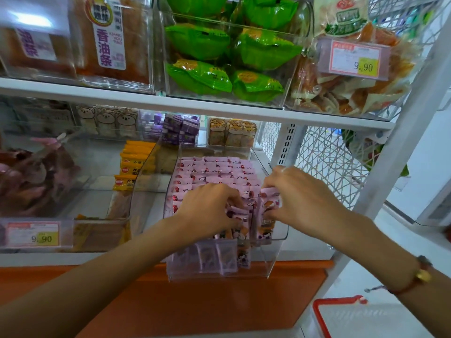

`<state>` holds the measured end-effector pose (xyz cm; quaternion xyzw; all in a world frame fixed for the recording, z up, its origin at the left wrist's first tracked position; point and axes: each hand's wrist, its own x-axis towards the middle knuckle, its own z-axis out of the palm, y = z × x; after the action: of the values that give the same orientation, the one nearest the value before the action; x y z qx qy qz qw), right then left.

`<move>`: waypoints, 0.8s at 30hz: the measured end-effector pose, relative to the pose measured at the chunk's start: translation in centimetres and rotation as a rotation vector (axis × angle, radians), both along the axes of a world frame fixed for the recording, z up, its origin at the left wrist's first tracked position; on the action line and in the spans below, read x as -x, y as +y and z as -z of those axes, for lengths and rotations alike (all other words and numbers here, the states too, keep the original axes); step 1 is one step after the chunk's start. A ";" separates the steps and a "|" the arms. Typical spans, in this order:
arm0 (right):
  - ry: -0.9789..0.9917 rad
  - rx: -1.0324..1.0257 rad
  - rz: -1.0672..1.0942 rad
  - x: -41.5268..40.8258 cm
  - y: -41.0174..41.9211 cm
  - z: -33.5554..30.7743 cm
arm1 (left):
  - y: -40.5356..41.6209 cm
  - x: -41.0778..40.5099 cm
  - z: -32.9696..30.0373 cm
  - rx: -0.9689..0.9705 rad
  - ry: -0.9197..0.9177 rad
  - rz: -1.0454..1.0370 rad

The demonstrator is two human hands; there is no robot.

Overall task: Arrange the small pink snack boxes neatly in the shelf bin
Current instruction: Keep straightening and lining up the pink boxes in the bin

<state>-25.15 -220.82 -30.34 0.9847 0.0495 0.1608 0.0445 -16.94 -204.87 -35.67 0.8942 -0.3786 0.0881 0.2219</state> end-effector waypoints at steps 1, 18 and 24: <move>-0.011 0.094 0.011 -0.6 0.2 0.5 | 0.2 0.0 0.1 0.005 -0.003 -0.006; 0.024 -0.519 0.183 0.1 -3.0 2.1 | 5.4 -1.6 -3.4 0.209 -0.040 -0.389; 0.200 -0.538 0.233 -3.2 -2.2 3.2 | 5.7 -2.9 -1.7 -0.020 0.442 -0.441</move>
<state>-21.91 -223.06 -33.52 0.9711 -0.1040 0.0641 -0.2048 -14.02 -199.21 -33.94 0.9544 -0.1188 -0.0663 0.2657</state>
